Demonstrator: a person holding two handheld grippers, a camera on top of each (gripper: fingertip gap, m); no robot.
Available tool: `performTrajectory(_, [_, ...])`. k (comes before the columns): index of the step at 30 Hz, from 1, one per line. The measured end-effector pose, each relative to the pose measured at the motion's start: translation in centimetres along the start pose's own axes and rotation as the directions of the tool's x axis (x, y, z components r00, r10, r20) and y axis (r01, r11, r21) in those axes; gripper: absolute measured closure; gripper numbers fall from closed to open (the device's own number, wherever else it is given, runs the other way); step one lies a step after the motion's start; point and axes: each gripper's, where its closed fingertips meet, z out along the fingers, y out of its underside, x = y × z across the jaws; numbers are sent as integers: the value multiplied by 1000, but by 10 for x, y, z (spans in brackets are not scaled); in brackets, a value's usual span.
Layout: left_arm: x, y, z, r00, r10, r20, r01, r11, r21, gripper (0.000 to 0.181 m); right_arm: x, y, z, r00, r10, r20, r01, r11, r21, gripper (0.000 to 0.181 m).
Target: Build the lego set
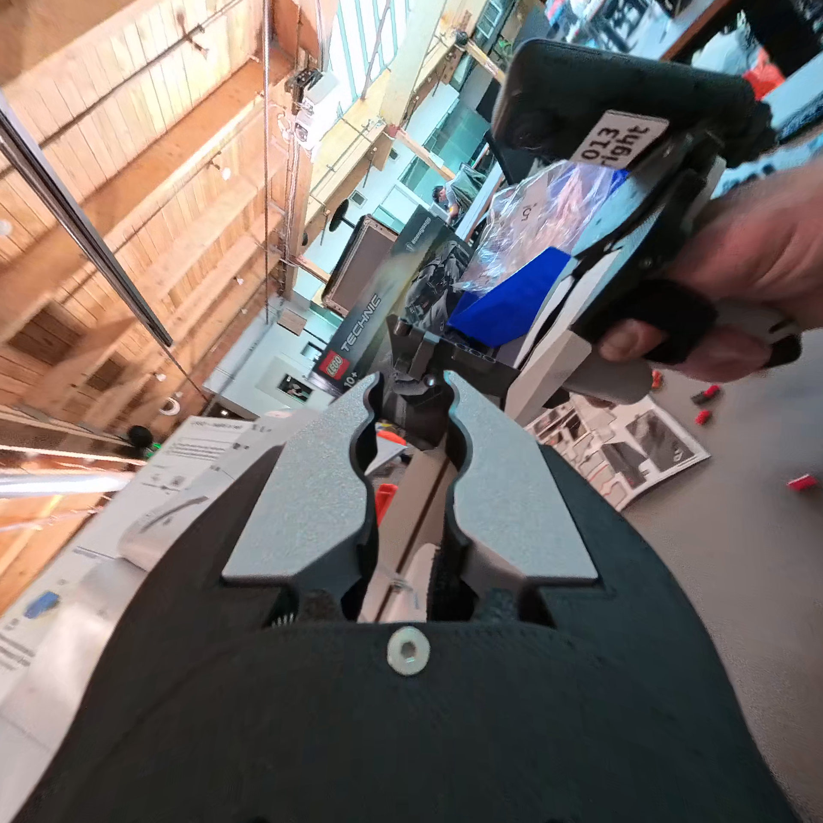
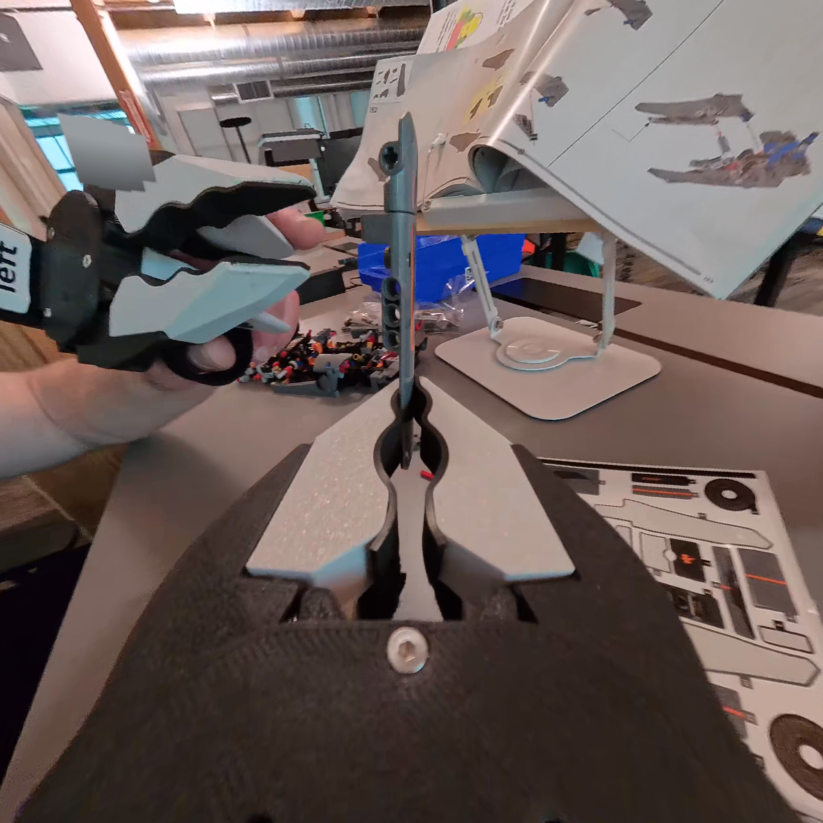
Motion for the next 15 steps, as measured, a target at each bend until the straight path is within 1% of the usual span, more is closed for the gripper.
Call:
performTrajectory(2, [1,1,3,996,85,-2,-85,996,-20,160,-3,2,2,999,25,24,-25,1000,-9,181])
performTrajectory(5, [3,0,6,987,161,-18,-162,986,-31,160,-5,4,3,997,65,48,-64,998,-16,181])
performTrajectory(15, [10,3,18,943,328,-51,-331,941,-73,162,-10,6,5,994,77,81,-74,997,-32,181])
